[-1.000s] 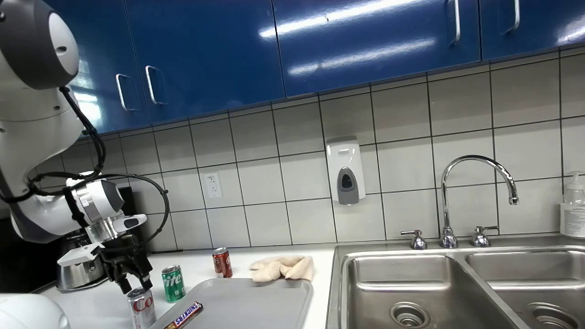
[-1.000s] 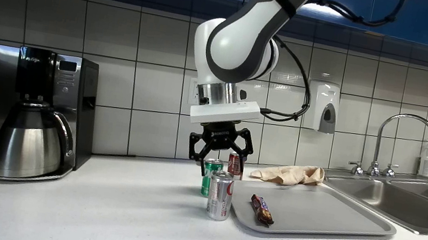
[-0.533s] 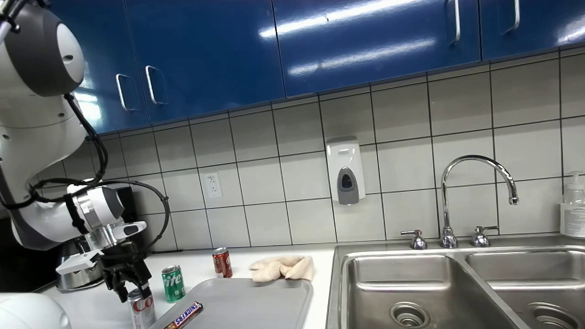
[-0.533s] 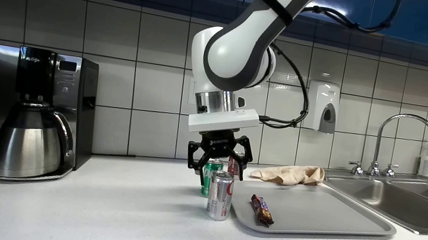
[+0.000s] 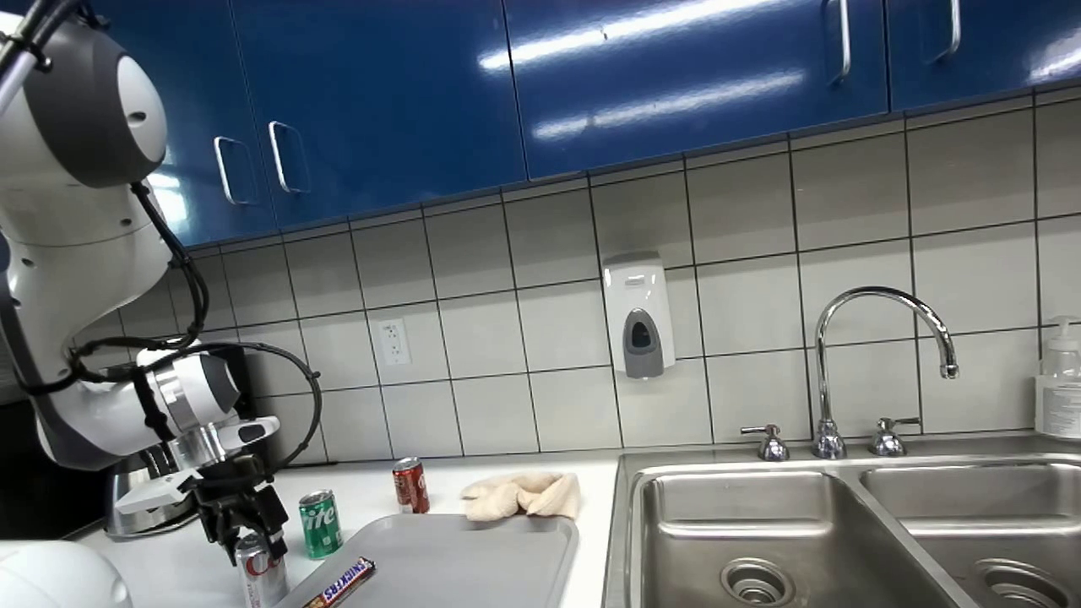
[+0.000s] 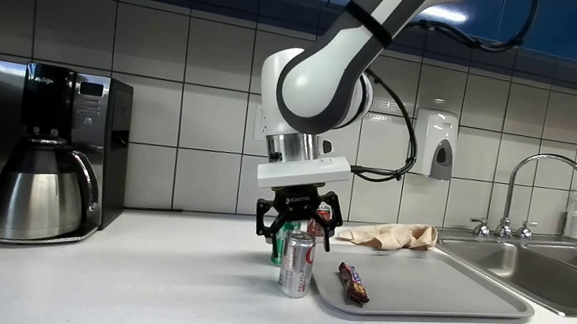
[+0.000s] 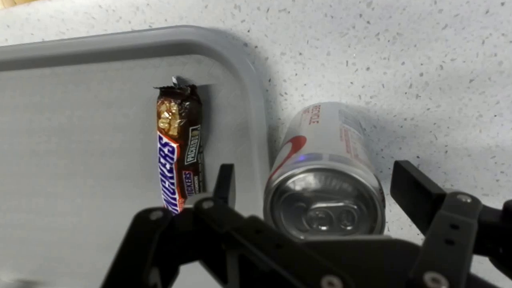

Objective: Put the cans on the tray

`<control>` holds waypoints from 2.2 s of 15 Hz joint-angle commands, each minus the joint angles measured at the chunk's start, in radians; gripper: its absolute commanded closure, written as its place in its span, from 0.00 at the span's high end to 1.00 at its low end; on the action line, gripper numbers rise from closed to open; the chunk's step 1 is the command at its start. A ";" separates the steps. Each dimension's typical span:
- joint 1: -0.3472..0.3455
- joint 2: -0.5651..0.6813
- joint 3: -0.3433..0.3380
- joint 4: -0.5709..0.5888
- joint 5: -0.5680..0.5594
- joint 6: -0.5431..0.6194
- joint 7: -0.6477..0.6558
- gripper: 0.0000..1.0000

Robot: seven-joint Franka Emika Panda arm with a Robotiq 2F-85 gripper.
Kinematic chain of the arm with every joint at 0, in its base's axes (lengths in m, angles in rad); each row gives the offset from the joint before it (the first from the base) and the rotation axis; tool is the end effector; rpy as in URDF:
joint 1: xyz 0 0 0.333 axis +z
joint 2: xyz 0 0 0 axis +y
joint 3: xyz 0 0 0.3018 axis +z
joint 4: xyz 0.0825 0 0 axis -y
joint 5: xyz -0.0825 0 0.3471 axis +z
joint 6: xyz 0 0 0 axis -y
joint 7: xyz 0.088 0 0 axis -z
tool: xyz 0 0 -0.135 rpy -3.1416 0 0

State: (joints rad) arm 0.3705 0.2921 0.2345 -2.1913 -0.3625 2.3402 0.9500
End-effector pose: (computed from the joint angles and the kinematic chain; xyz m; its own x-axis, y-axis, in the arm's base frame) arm 0.4289 0.2833 0.2326 0.9963 -0.0755 0.0418 -0.0826 -0.9743 0.2097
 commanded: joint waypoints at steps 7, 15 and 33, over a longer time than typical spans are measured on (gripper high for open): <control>0.023 -0.003 -0.013 0.003 0.014 0.010 -0.043 0.56; 0.027 -0.026 -0.001 0.001 0.036 0.001 -0.057 0.40; -0.095 -0.376 -0.028 -0.133 0.145 -0.229 -0.243 0.40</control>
State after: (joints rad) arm 0.3255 0.0253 0.2193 -2.2518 -0.2463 2.1398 0.8052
